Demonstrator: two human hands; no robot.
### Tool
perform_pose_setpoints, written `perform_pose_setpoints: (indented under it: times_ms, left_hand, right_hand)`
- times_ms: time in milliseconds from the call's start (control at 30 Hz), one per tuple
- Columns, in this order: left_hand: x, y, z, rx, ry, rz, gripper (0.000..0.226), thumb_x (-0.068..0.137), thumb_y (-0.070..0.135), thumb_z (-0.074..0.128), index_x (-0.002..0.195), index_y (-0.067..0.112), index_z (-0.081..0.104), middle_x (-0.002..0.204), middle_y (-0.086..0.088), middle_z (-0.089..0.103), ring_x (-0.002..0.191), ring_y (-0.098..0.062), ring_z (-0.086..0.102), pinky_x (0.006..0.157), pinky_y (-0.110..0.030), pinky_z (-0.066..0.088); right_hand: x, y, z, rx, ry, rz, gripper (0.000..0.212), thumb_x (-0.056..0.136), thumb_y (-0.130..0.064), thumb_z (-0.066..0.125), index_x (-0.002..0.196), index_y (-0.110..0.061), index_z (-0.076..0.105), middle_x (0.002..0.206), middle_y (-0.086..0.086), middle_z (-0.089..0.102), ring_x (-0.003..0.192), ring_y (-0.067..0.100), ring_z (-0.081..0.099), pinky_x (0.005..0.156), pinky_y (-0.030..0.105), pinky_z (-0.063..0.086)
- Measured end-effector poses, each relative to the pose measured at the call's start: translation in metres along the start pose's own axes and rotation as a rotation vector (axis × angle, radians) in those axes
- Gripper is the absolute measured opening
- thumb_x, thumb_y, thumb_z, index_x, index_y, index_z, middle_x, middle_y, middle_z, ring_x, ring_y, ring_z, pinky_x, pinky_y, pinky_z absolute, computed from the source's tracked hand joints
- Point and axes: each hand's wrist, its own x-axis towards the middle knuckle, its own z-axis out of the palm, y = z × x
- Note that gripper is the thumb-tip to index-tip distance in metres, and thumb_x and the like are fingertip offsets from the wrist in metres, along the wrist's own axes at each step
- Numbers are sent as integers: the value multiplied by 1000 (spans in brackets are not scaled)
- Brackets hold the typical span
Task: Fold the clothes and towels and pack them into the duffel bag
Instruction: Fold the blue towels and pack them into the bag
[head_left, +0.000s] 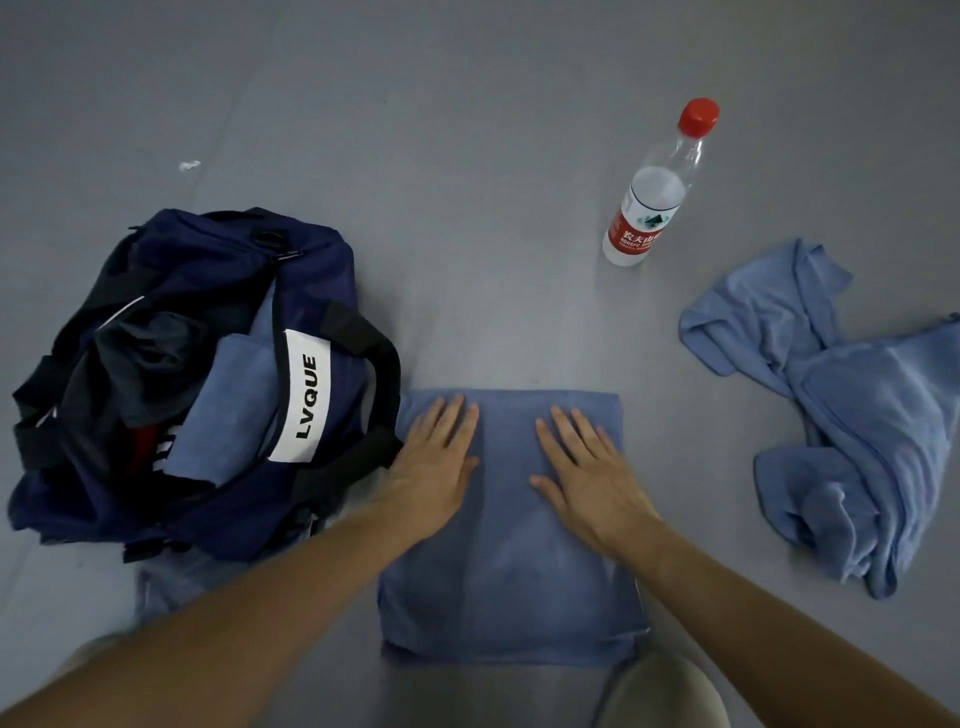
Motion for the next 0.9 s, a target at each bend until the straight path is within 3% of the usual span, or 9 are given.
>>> perform_pose_setpoints:
  times_ms: [100,167,233,333,433,500,567,733,900]
  left_hand:
    - [25,-6,4,189,-43,-51,71,106,51,21,152,23,-25,159,-1,-33,151,-25,-26,119,-44,-20]
    - [39,-11,-1,220,-45,-15,71,99,62,7,149,27,-29,162,-2,-30,150,-25,-27,118,-45,-22]
    - [54,-17,-9,243,-55,25,76,88,69,-6,150,30,-28,164,-3,-27,151,-24,-26,118,-45,-22]
    - [72,-28,-26,243,-42,33,70,98,62,6,158,31,-13,167,-5,-19,153,-26,-17,123,-47,-12]
    - [81,-40,-41,177,122,0,54,107,37,31,159,25,21,165,-8,20,151,-32,16,124,-51,9]
    - [82,-48,-48,82,282,-64,44,103,23,45,147,21,45,143,-10,48,130,-37,44,114,-51,29]
    - [85,-48,-53,19,343,-119,34,100,18,50,133,18,58,125,-10,58,114,-36,51,101,-47,39]
    - [99,-44,-69,-23,328,-190,18,99,17,52,111,12,65,112,-12,63,108,-34,53,90,-44,43]
    - [78,-30,-103,-165,618,-102,15,99,13,48,106,9,61,107,-14,60,97,-31,54,83,-42,45]
  right_hand:
    - [15,15,-2,-104,-63,32,80,95,-70,0,159,-22,10,166,4,10,153,29,9,122,53,14]
    - [25,25,-7,-115,-60,33,82,89,-73,-5,158,-28,-6,166,0,-7,154,26,-6,122,49,-3]
    - [35,30,-14,-135,-47,43,85,84,-75,-8,157,-31,-11,166,-1,-14,153,25,-12,121,48,-8]
    - [51,37,-26,-106,-8,90,85,84,-71,-4,159,-32,2,168,1,-3,154,25,-1,122,47,7]
    - [65,52,-41,-88,75,145,59,103,-52,20,156,-28,27,164,6,22,147,29,25,112,45,28]
    - [73,64,-50,-67,161,107,43,104,-32,42,147,-24,46,150,8,44,131,35,43,102,46,37]
    - [81,76,-58,-55,240,132,35,99,-20,52,133,-21,57,127,9,60,112,36,51,91,46,43]
    - [100,93,-82,-23,153,232,23,94,-13,52,114,-13,64,105,15,67,99,38,56,77,38,41]
    - [77,83,-113,167,482,135,13,91,-5,53,97,-7,65,96,13,64,93,35,55,75,34,37]
